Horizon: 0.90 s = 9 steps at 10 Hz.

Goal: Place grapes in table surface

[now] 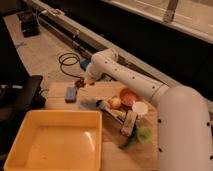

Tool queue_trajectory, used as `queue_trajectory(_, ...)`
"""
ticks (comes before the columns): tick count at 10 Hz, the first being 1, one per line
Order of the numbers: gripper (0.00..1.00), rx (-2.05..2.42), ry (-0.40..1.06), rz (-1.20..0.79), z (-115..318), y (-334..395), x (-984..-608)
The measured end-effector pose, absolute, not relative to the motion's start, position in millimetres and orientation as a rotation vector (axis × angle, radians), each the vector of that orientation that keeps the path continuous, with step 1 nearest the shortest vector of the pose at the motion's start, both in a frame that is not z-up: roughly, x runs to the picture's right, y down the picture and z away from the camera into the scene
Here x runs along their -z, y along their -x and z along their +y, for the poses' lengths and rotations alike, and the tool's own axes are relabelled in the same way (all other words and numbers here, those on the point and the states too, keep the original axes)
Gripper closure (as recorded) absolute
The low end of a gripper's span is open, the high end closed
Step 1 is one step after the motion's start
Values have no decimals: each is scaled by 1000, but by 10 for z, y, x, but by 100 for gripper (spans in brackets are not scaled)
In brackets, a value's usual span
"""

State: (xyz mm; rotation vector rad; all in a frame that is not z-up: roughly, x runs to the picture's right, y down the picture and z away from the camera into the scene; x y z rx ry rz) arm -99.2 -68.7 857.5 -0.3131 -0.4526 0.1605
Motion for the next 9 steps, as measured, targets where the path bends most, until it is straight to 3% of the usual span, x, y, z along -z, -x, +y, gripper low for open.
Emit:
queue_trajectory(3, 100, -181, 285, -417, -860, 837, -8561)
queue_trajectory(5, 99, -209, 305, -384, -805, 722, -8778)
queue_trajectory(6, 95, -221, 315, -369, -762, 682, -8888)
queue_trajectory(9, 66, -256, 352, -322, -634, 553, -9195)
